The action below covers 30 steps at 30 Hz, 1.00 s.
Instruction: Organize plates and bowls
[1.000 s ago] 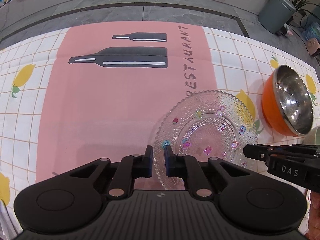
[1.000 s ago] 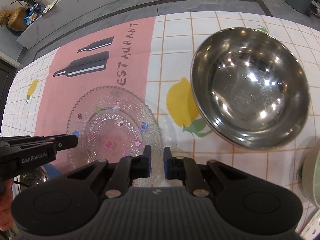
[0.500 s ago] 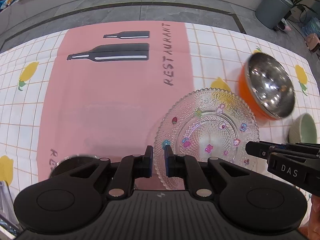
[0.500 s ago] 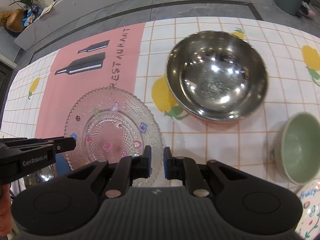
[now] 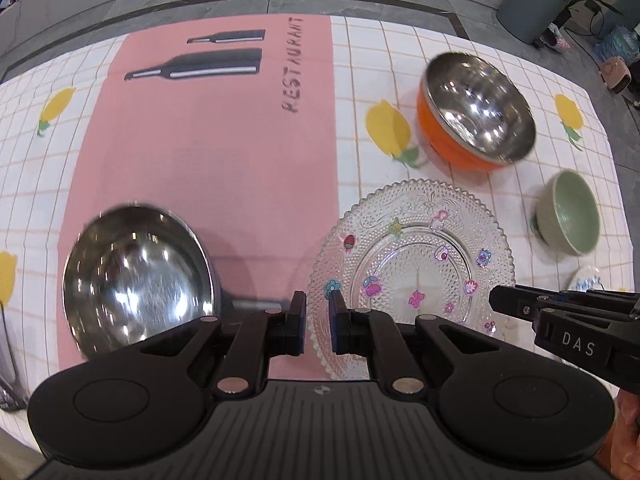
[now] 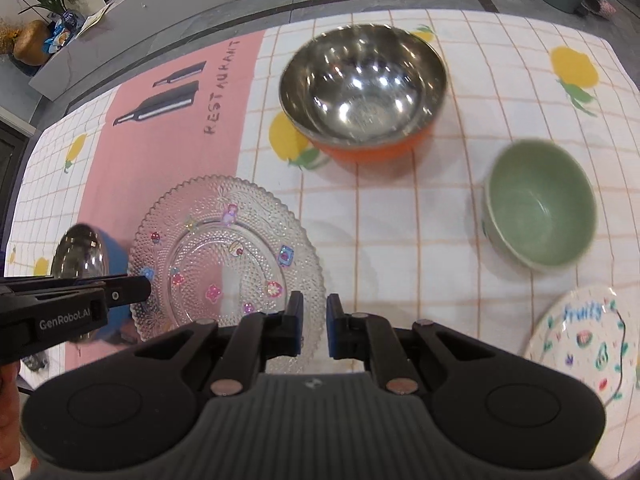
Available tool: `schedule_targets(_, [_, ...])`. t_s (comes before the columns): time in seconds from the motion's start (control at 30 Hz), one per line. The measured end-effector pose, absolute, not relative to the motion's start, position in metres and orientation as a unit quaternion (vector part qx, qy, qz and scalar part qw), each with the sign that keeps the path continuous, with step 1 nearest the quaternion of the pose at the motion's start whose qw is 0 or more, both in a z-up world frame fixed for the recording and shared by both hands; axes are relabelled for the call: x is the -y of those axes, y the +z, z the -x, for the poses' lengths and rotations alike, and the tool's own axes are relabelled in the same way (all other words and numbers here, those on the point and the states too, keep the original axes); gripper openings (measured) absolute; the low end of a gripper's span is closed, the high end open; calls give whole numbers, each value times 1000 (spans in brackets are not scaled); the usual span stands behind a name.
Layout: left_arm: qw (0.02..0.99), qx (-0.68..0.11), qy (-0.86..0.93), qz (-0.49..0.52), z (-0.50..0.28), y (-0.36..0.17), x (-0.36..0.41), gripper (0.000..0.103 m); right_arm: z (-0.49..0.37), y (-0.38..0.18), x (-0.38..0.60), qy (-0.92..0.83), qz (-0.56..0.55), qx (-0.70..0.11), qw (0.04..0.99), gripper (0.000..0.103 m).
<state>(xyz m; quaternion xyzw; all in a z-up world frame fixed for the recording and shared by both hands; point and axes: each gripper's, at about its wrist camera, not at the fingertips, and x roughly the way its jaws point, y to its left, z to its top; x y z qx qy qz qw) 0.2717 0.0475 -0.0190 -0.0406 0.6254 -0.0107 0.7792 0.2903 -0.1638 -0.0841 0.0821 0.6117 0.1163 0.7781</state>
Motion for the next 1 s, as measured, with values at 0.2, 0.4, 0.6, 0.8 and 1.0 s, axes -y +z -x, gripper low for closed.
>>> schedule_targets(0.2, [779, -625, -12, 51, -238, -19, -39, 12, -257, -78, 174, 119, -75, -612, 779, 9])
schedule_targets(0.4, [769, -635, -15, 69, -206, -28, -39, 12, -223, -85, 177, 121, -60, -626, 768, 9])
schedule_targets(0.6, [758, -648, -19, 77, -174, -36, -34, 12, -189, -99, 178, 124, -41, -644, 753, 9])
schedule_targets(0.8, [752, -654, -25, 76, -152, -39, -30, 12, -165, -109, 181, 127, -24, -657, 742, 9])
schedule_targets(1.0, [741, -667, -22, 77, -141, -53, -30, 12, -155, -117, 184, 129, -20, -667, 734, 9])
